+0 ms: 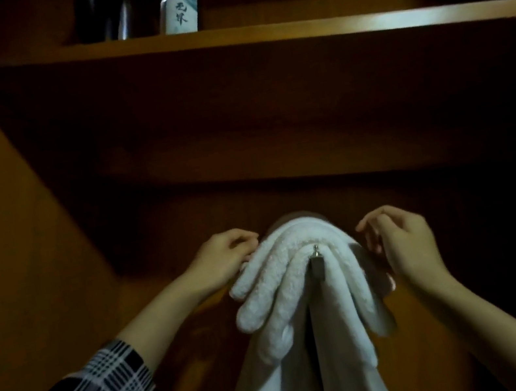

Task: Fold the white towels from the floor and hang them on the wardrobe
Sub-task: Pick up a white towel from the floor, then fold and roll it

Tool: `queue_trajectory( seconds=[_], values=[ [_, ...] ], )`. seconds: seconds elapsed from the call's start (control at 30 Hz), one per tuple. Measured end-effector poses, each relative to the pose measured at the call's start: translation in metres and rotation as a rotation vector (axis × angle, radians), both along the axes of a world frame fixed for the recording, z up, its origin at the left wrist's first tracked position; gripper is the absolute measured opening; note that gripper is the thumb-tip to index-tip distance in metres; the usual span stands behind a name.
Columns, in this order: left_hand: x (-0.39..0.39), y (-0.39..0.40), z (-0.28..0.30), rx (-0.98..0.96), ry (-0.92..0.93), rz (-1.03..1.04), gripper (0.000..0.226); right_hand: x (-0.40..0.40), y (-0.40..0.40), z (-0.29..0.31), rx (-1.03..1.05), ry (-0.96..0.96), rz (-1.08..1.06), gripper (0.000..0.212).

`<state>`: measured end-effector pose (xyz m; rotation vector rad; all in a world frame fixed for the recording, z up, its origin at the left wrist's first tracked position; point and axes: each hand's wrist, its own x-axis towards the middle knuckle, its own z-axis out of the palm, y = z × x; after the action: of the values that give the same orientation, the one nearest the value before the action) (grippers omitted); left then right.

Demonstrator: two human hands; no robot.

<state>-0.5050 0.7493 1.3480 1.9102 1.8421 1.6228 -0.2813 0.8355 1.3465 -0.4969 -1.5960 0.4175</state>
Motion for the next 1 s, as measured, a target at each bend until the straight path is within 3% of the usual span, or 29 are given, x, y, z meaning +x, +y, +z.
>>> queue_trajectory(
  seconds=[0.07, 0.2, 0.37, 0.47, 0.7, 0.83, 1.0],
  values=[
    [-0.003, -0.024, -0.013, 0.043, 0.107, 0.057, 0.014, 0.002, -0.024, -0.013, 0.124, 0.003, -0.012, 0.032],
    [0.003, -0.093, -0.051, 0.014, 0.352, 0.135, 0.017, -0.005, -0.074, -0.049, 0.314, -0.03, 0.052, 0.029],
    [0.006, -0.175, -0.121, -0.404, 0.469, 0.121, 0.022, -0.031, -0.129, -0.116, 0.282, -0.297, 0.204, 0.023],
    [0.007, -0.227, -0.178, -0.688, 0.511, 0.136, 0.026, -0.054, -0.16, -0.166, 0.177, -0.617, 0.327, 0.021],
    [0.008, -0.36, -0.333, -1.184, 0.224, 0.159, 0.035, -0.096, -0.241, -0.312, -0.097, -1.322, 0.713, 0.014],
    [0.017, -0.438, -0.413, -1.332, -0.014, 0.175, 0.039, -0.108, -0.298, -0.404, -0.21, -1.52, 0.832, 0.015],
    [0.024, -0.523, -0.504, -1.365, -0.267, 0.199, 0.037, -0.108, -0.37, -0.51, -0.475, -1.625, 0.864, 0.01]
  ],
)
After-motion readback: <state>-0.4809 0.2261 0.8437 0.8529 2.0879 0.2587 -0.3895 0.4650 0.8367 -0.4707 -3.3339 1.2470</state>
